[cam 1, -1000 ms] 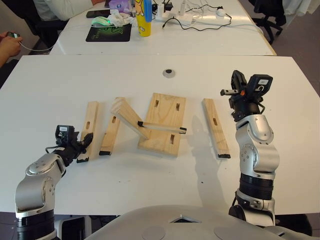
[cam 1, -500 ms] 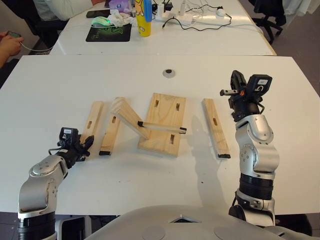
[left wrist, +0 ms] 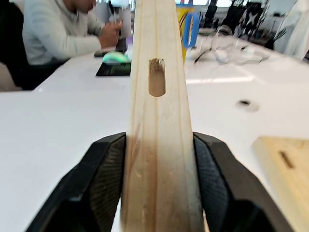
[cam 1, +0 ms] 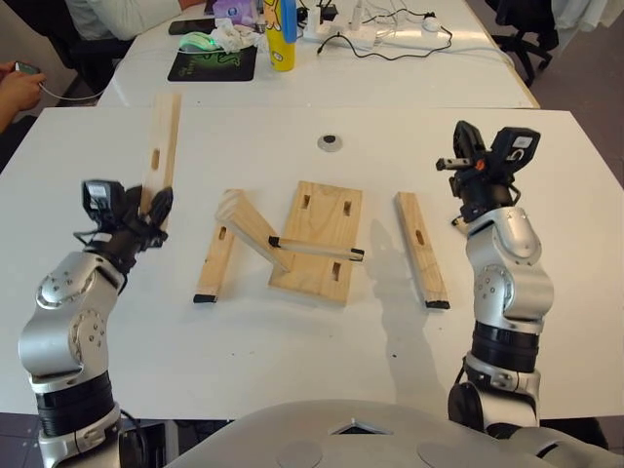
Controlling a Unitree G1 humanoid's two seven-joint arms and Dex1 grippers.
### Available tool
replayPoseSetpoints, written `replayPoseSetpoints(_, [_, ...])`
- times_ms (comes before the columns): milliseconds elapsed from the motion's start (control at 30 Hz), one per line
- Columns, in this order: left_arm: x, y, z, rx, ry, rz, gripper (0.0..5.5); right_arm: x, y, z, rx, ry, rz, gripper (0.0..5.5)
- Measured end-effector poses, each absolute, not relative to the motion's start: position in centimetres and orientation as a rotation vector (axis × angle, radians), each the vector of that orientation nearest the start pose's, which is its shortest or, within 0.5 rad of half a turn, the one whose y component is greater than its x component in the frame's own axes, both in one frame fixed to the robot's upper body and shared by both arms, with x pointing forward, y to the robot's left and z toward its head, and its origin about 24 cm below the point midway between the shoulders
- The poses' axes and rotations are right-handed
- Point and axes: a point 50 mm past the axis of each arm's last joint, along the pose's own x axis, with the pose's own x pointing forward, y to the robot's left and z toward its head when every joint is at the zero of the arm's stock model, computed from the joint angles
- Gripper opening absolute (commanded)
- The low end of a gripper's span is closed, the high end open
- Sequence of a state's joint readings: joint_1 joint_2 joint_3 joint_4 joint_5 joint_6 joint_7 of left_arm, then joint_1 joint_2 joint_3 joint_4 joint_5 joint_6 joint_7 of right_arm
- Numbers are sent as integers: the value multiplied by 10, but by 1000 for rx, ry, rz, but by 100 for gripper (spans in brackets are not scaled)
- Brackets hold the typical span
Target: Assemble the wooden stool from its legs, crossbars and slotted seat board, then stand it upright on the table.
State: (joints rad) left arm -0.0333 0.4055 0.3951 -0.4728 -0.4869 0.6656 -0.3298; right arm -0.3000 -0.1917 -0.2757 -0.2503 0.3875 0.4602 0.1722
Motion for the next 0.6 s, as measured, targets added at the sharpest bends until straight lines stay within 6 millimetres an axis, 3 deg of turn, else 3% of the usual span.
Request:
replayPoseSetpoints(100, [236,226,167,-125,-86,-328,206,297,-194,170,368,-156,301,0])
replayPoseSetpoints(200, [235,212,183,-213,-159,-442,206,296,-182,184,534,-149,488,44])
replayPoseSetpoints(467, [226,186,213,-548,-258,-709,206,278,-155,222,963,-146,966,165])
replayPoseSetpoints(600, [217,178,231,-678,-280,-870,206,264,-146,240,1090,-118,1184,227])
